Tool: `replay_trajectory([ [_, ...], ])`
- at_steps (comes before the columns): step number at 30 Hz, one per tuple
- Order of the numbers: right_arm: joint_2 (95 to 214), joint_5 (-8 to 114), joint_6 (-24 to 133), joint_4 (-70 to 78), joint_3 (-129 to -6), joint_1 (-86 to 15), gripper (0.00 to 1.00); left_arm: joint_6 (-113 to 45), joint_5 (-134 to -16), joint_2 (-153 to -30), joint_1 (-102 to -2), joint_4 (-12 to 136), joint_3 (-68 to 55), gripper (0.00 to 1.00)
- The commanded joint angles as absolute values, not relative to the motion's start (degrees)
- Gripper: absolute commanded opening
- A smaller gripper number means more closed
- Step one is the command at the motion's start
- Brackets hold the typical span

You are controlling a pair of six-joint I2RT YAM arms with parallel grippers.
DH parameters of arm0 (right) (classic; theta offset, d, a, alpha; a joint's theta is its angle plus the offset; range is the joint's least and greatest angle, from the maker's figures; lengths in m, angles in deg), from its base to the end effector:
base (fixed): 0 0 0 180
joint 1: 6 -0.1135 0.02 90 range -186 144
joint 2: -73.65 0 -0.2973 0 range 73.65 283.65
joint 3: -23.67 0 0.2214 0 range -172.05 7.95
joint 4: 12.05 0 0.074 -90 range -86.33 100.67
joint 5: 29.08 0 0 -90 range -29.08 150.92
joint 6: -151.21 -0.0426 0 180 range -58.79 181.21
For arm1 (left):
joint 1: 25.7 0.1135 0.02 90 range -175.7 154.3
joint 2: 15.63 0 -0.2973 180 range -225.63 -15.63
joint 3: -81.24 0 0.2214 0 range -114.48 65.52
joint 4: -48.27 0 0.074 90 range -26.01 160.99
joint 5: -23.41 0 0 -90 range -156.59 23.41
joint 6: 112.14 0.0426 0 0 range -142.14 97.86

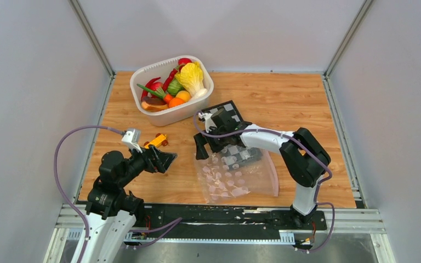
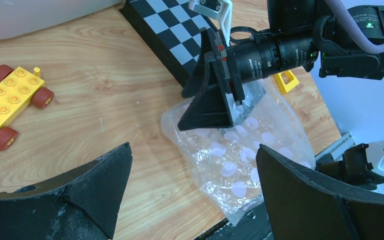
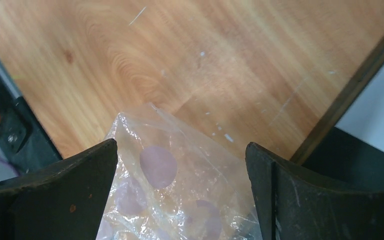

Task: Place the food in the zip-top bag and seal the zipper
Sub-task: Move the distractor to the center of the board.

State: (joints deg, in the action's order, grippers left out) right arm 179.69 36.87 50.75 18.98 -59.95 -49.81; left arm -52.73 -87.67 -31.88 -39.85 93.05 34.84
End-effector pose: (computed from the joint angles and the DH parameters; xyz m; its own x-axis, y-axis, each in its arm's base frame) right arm 0.2579 0.2715 0.2241 -0.7167 -0.4577 -0.5262 -0.6886 0.5838 0.4301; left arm 0.0312 -0.0237 0.2792 -0.4986 -0.3640 -0.7867 0.3622 0.7370 -0.5706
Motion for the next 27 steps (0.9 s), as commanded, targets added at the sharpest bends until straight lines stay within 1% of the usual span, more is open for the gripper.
replay_trajectory([
  [1,181.7,52.6,47.2,18.1,-60.9,-49.3,1.0,-52.1,-87.0,-31.4,-39.6,93.1,35.0,1.0],
  [4,181.6,62.5,46.3,18.9,-60.2,-48.7,1.0,-52.2,-87.0,-31.4,-39.6,93.3,34.8,1.0],
  [6,180.8,64.2,46.3,18.3,-59.1,-47.0,1.0,-52.2,-86.8,-31.4,-39.6,93.3,34.8,1.0],
  [12,181.1,61.9,49.7,17.3,-59.0,-38.6,1.0,-52.7,-86.5,-31.3,-39.6,92.9,35.0,1.0],
  [20,185.2,54.4,51.9,22.6,-67.2,-27.6,1.0,-53.4,-86.8,-31.4,-39.6,92.7,35.0,1.0],
  [22,184.4,52.2,53.0,23.7,-68.1,-27.0,1.0,-53.7,-85.8,-31.4,-39.6,92.6,35.1,1.0],
  [27,177.2,43.1,51.4,21.1,-63.6,-28.4,1.0,-53.2,-82.4,-33.9,-39.6,90.9,33.8,1.0],
])
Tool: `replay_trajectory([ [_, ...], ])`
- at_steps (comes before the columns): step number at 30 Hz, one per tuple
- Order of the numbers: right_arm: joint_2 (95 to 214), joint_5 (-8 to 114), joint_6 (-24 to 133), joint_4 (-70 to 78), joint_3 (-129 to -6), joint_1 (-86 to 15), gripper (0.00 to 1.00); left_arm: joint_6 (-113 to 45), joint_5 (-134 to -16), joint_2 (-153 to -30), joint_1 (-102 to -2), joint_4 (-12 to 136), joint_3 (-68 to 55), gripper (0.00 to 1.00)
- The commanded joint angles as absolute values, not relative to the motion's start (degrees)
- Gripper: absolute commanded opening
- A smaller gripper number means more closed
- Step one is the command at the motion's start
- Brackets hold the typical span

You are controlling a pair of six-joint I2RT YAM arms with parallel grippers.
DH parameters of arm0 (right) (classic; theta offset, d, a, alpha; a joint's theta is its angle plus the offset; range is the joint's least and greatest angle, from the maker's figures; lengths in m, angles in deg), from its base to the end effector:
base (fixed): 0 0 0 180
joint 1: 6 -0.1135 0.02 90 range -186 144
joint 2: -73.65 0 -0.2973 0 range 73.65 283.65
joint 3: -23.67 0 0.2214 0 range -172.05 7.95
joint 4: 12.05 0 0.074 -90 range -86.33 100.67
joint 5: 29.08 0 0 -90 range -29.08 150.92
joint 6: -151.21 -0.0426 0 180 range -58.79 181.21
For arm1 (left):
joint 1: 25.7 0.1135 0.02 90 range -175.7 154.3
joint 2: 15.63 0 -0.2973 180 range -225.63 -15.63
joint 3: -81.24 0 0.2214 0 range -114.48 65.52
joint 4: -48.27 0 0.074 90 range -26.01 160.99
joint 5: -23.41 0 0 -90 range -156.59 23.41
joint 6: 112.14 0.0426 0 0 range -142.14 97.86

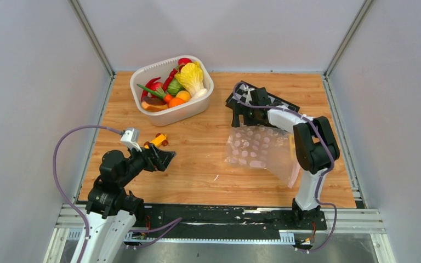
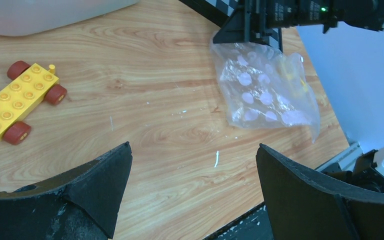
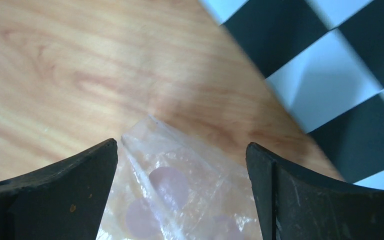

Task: Place the food in the zip-top bag and seal the zipper
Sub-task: Move the distractor to the center of the board, then move the bin to the center of the board.

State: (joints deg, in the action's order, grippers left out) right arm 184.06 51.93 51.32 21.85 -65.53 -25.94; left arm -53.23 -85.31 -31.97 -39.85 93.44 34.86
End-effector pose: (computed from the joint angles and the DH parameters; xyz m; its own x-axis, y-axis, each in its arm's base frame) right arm 0.3704 0.1415 0.2168 -0.8319 -0.1213 -0.5415 -0.2822 0.9327 0.2245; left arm 0.0323 -0.0222 0.2781 -0.4914 -0.3805 -0.7834 0.3248 0.7545 -0.5702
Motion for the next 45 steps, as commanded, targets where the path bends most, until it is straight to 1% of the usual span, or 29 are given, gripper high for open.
replay_trajectory([
  [1,175.3,42.2,50.6,20.1,-62.0,-28.9,1.0,-52.3,-81.8,-35.0,-39.6,90.1,33.0,1.0],
  [6,166.7,42.7,49.2,19.2,-55.9,-30.7,1.0,-44.6,-78.2,-45.2,-39.6,87.6,25.4,1.0],
  [10,157.6,49.9,47.4,19.7,-50.0,-30.6,1.0,-38.4,-76.3,-55.4,-39.6,85.4,19.3,1.0],
  [15,141.7,60.6,40.1,20.2,-39.1,-30.3,1.0,-33.0,-77.2,-66.9,-39.6,79.8,13.4,1.0],
  [18,131.8,59.8,37.1,20.7,-32.7,-30.1,1.0,-28.2,-79.9,-72.2,-39.6,75.2,10.7,1.0],
  [21,124.6,55.0,34.5,21.7,-28.0,-30.0,1.0,-23.0,-83.5,-78.8,-39.6,73.6,7.6,1.0],
  [24,118.5,53.7,31.0,24.5,-25.0,-30.1,1.0,-19.1,-86.2,-83.9,-39.6,72.0,4.2,1.0],
  [27,112.4,57.1,27.7,28.7,-21.8,-30.0,1.0,-16.1,-84.4,-89.0,-39.7,70.3,2.2,1.0],
  [31,104.8,65.3,24.0,34.3,-19.5,-30.1,1.0,-14.3,-83.8,-94.0,-39.7,70.7,1.5,1.0],
  [35,100.0,71.1,21.8,38.7,-19.6,-30.0,1.0,-14.8,-85.0,-98.2,-39.7,73.3,2.2,1.0],
  [38,99.5,75.9,22.3,40.9,-20.0,-30.1,1.0,-15.1,-85.5,-100.4,-39.8,76.3,2.4,1.0],
  [41,102.0,77.5,24.1,41.6,-20.4,-29.9,1.0,-15.3,-84.7,-101.0,-40.0,78.2,3.0,1.0],
  [45,106.9,76.5,23.8,41.2,-21.6,-29.9,1.0,-15.7,-84.8,-101.6,-41.1,80.6,3.0,1.0],
])
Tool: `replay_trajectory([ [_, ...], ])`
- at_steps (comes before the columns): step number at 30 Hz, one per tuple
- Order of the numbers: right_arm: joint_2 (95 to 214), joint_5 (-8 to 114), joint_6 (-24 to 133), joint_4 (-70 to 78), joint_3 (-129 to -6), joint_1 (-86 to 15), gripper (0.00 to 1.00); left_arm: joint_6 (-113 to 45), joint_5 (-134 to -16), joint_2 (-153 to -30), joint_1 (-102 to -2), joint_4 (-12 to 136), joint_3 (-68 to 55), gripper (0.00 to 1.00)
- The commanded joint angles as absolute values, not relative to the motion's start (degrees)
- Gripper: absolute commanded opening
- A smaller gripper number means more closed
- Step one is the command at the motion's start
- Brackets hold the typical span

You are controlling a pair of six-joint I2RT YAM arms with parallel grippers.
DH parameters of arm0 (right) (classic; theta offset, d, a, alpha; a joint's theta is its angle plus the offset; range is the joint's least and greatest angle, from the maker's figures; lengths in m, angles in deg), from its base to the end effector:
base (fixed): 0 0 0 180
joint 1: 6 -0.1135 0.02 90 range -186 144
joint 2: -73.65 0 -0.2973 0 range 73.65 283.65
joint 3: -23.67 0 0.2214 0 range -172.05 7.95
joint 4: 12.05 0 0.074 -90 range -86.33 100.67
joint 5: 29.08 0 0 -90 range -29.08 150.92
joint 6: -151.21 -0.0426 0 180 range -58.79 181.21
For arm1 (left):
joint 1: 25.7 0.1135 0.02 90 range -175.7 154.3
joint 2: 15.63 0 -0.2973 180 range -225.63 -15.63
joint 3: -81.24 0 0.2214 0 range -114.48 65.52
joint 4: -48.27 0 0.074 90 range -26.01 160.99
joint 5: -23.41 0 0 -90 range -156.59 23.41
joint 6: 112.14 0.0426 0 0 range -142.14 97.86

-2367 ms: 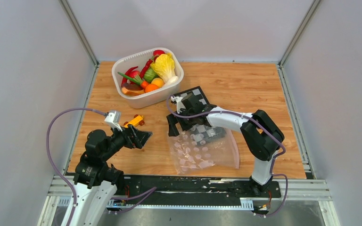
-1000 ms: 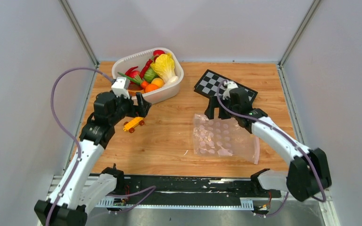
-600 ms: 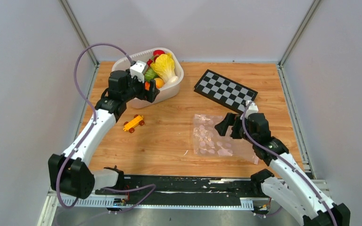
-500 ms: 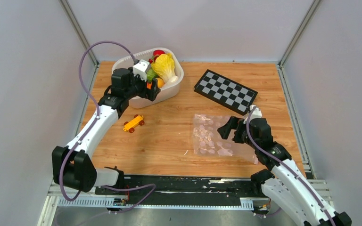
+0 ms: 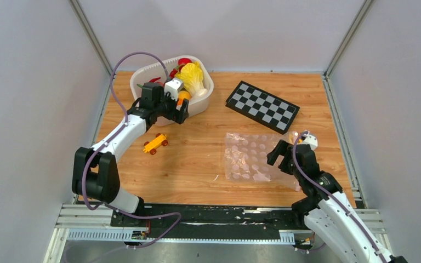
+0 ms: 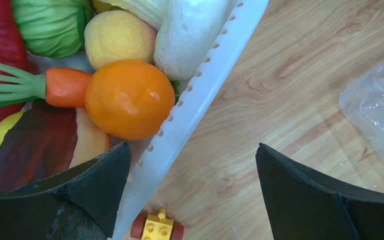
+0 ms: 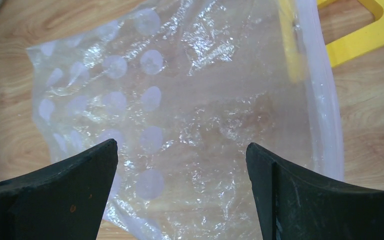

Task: Place the food in the zip-top bag and seal the zipper
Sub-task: Move the bin to the center of the board.

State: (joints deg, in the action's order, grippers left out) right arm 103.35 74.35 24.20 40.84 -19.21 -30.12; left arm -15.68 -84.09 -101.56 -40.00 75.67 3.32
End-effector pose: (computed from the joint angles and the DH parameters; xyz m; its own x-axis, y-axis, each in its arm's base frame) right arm 0.0644 0.0180 0.2375 -0.6067 0.3698 -0.7036 0.1638 0.9243 0.3446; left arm 0.2987 -0.0894 0.3128 -0.5047 0.2394 -0.8295 0.5332 0.8420 -0.0814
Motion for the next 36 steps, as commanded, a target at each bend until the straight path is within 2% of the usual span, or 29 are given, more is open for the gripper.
replay_trajectory([
  [1,107.8,76.0,23.6,40.7,-21.6,-29.8,1.0,-16.0,-85.2,-101.6,-41.6,81.0,3.1,1.0],
  [8,108.8,81.4,20.7,42.6,-22.0,-29.8,1.0,-23.4,-88.2,-99.7,-46.4,80.0,6.9,0.98],
  [14,107.6,81.7,20.2,43.3,-23.0,-29.4,1.0,-33.6,-88.7,-97.6,-49.8,73.9,12.5,0.97],
  [17,107.9,85.9,20.2,44.5,-23.3,-29.2,1.0,-36.5,-89.6,-96.4,-51.2,71.6,15.6,0.96],
  [21,110.3,89.1,21.1,42.5,-22.9,-25.7,1.0,-38.5,-89.1,-94.2,-53.4,70.0,19.2,0.96],
  [26,116.1,86.2,23.8,38.7,-21.7,-16.2,1.0,-39.1,-89.2,-91.8,-54.8,70.7,21.7,0.94],
  [31,119.6,74.0,27.8,31.4,-18.6,-6.8,1.0,-40.9,-88.5,-88.1,-56.1,69.6,26.0,0.94],
  [33,120.9,71.2,28.4,30.1,-17.8,-6.6,0.97,-41.3,-87.8,-87.1,-56.6,69.8,27.2,0.94],
  [36,120.6,67.4,28.2,28.5,-16.1,-6.6,0.87,-42.0,-86.5,-85.8,-56.8,69.5,28.5,0.94],
])
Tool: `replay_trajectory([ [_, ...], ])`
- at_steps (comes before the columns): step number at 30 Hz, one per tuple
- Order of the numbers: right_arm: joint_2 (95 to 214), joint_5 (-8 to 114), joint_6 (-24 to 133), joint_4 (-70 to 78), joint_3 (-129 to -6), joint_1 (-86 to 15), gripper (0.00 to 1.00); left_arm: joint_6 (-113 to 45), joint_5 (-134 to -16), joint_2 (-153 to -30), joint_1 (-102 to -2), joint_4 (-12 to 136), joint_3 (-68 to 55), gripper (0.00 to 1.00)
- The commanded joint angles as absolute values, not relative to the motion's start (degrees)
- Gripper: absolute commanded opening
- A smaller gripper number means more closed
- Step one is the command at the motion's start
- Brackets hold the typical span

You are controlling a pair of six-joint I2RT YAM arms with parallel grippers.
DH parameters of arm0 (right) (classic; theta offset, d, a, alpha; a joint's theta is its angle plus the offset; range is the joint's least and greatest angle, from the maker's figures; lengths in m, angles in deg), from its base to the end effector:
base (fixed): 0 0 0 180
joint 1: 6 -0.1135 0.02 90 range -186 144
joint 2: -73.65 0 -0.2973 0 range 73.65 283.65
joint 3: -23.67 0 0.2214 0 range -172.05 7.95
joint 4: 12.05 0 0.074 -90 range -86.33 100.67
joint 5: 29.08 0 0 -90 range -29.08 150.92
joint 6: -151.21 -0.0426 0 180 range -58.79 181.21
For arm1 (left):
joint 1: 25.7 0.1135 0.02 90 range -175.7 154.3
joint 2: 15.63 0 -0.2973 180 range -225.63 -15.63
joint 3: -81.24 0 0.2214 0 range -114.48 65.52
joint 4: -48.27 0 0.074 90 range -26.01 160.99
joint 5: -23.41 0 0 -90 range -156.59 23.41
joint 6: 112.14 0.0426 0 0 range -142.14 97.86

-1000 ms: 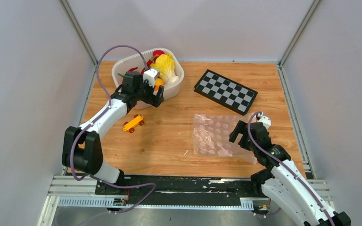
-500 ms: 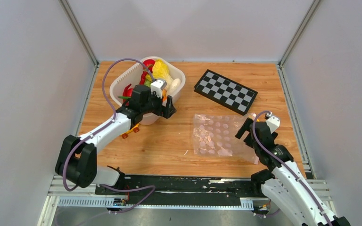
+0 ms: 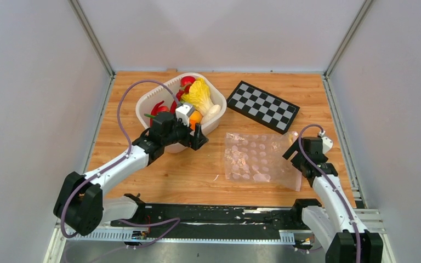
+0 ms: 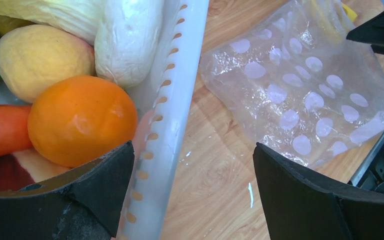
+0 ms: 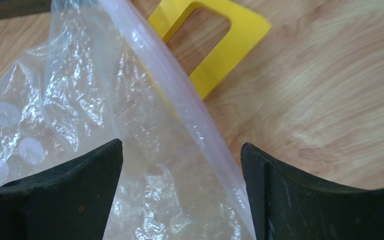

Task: Place the food in the zip-top bag and seal the zipper
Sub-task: Move the bin to the center of the board.

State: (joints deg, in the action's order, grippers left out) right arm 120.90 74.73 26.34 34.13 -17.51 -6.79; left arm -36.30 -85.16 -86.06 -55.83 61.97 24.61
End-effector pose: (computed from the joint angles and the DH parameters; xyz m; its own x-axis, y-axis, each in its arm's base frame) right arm 0.1091 -0.0087 0.2172 -0.5728 0.5473 -0.6102 0.5609 0.8045 0.1952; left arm 0.1981 -0.1306 0.2880 -0.5634 0.0589 -0.8241 0.6006 0.7142 -0.3596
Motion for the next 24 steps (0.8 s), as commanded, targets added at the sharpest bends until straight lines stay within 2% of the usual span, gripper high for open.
replay_trajectory([
  [1,120.1,66.2,28.1,27.9,-15.5,-6.6,0.84,-42.3,-86.5,-85.4,-56.8,69.3,28.6,0.94],
  [4,117.7,64.3,27.9,27.3,-14.0,-6.5,0.74,-42.5,-86.4,-84.2,-57.0,70.0,27.1,0.95],
  [5,115.4,62.0,28.6,26.3,-12.6,-6.5,0.65,-42.5,-86.1,-82.4,-57.1,70.8,25.6,0.96],
  [10,110.0,56.8,30.2,24.8,-10.5,-6.6,0.41,-42.8,-85.4,-77.4,-57.7,72.1,21.8,0.96],
  [12,108.1,55.9,30.1,24.4,-9.7,-6.5,0.35,-42.9,-85.0,-75.6,-58.5,72.8,20.6,0.96],
  [15,106.7,53.7,30.2,23.5,-8.6,-6.5,0.36,-43.1,-84.3,-73.5,-60.4,73.2,19.7,0.97],
  [17,107.3,56.2,29.5,25.3,-9.0,-6.5,0.49,-43.2,-83.9,-72.6,-62.1,73.1,19.8,0.97],
  [20,109.0,63.2,28.2,27.5,-9.9,-6.5,0.56,-42.6,-83.4,-72.6,-64.5,75.2,18.4,0.97],
  [24,112.8,66.4,27.3,25.5,-10.8,-6.6,0.66,-41.9,-81.4,-72.9,-69.3,77.0,16.1,0.97],
])
